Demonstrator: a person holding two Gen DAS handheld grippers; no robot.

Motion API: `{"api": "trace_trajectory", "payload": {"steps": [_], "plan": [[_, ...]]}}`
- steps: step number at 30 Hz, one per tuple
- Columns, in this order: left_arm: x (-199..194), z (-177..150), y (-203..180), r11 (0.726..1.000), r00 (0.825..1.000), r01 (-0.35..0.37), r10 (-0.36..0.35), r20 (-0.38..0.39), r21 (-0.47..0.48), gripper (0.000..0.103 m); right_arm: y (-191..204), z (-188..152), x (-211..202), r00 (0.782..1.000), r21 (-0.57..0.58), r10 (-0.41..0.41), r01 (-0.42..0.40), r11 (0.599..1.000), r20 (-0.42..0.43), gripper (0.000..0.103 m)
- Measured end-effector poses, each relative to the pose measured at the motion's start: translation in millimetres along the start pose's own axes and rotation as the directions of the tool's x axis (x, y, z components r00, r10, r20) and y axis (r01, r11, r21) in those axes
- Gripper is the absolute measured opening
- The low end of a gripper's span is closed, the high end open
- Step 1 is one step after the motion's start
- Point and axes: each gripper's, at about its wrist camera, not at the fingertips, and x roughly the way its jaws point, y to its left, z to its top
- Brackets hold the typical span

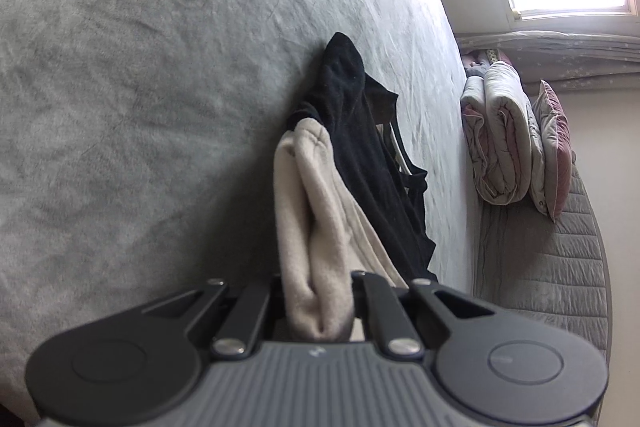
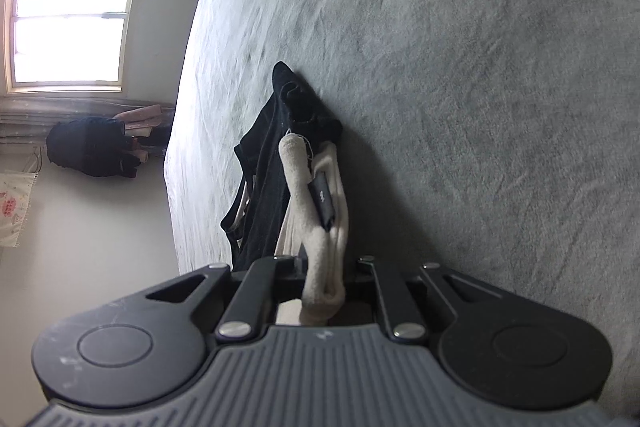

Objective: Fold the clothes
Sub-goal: 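Lift the cream edge with both grippers and roll it over the black part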

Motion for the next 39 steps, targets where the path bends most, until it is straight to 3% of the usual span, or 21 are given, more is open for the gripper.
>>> {"api": "trace_trajectory", "payload": {"steps": [9,17,21,29,36,39], "plan": [[-22,-30,12,0.999,0.999,0.010,-0.008,-0.041,0.048,0.006,-14,-8,-25,1.000,-0.017,-0.023,0.023,1.000,-0.016,0.012],[-1,-34,38,0.997,0.995,-0.064,0.067,-0.075,0.048,0.006,-37,-5,-4,0.994,0.034,-0.101,0.102,0.994,-0.045,0.015],[3,-33,45,0.998,0.993,-0.050,0.054,-0.109,0.033,0.008,-45,0,-3,0.994,0.049,-0.088,0.091,0.995,-0.062,0.019],[6,-39,42,0.994,0.977,-0.036,0.057,-0.204,0.105,0.016,-47,-2,-7,0.991,0.009,-0.079,0.081,0.997,-0.111,0.024],[4,-43,44,0.992,0.965,-0.029,0.060,-0.255,0.122,0.015,-39,-13,-6,0.984,-0.071,-0.114,0.105,0.992,-0.135,0.029],[5,-43,42,0.992,0.962,-0.026,0.059,-0.267,0.126,0.012,-35,-15,-5,0.984,-0.096,-0.114,0.101,0.990,-0.134,0.020]]}}
